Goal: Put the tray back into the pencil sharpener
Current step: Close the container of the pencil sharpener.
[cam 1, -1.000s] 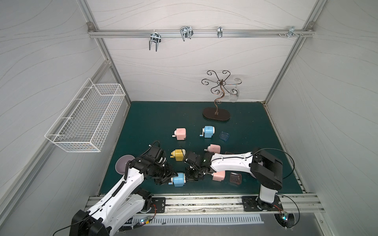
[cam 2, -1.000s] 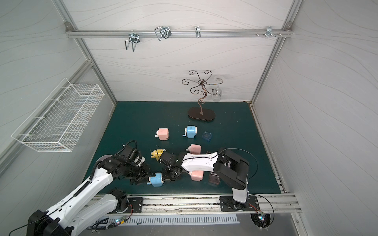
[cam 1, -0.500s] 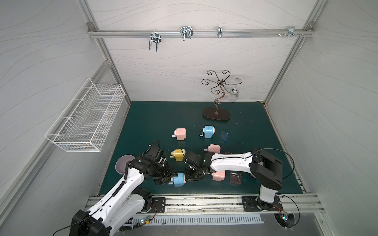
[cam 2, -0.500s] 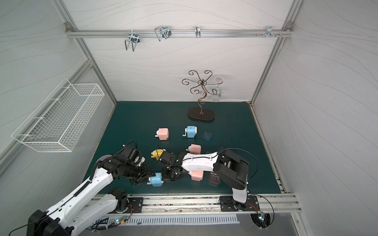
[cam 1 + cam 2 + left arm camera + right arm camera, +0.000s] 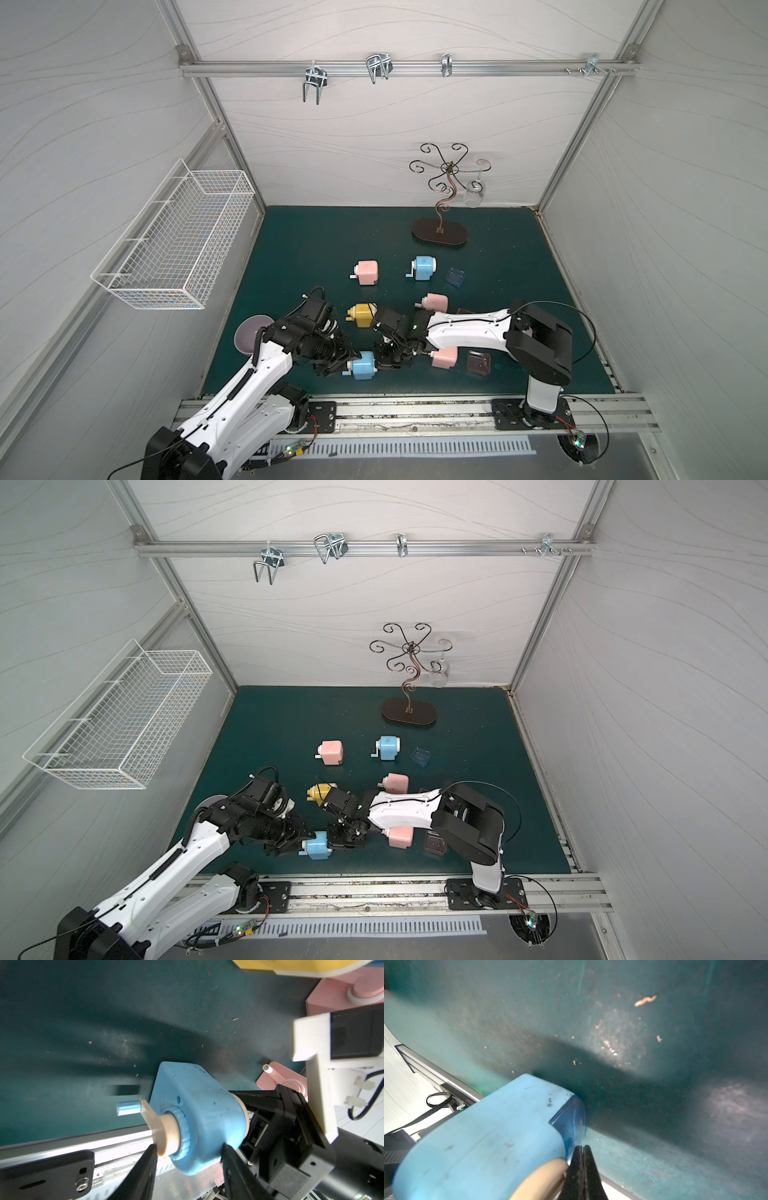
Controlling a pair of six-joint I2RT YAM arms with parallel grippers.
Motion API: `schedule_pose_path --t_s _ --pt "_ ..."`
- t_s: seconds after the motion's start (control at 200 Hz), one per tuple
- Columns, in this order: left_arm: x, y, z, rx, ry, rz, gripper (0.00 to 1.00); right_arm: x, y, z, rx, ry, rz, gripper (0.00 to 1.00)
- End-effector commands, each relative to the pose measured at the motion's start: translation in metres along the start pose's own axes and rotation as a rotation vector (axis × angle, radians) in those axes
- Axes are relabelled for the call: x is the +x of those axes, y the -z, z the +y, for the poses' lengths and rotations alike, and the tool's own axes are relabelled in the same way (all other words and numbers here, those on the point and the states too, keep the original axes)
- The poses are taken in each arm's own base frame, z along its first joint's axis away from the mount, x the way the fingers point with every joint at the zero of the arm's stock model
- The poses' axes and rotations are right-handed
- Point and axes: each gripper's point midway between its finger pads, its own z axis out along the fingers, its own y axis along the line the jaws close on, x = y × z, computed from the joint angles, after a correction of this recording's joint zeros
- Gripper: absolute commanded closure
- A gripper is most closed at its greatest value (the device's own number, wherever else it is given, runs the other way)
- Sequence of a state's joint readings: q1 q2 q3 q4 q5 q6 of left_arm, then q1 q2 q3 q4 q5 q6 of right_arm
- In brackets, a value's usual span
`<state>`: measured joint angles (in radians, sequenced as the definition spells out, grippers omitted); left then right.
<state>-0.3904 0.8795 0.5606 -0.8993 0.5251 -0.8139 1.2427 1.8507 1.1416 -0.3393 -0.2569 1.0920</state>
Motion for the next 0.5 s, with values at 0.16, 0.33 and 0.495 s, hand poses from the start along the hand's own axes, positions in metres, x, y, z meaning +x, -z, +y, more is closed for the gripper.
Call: schedule_pose_path --t_s 0.16,0.33,0.495 --pt "-0.003 0.001 0.001 -0.021 -0.007 -0.011 0.47 0.002 0.000 0.010 -0.045 0.023 -0.005 1.00" --pt "-0.004 0.001 0.001 -0.023 -0.007 -0.012 0.47 0.001 0.007 0.001 0.014 0.028 -0.027 1.00" --pt "-0.005 0.003 0.001 -0.021 -0.011 -0.021 0.47 -0.001 0.019 -0.008 0.098 0.036 -0.061 0.96"
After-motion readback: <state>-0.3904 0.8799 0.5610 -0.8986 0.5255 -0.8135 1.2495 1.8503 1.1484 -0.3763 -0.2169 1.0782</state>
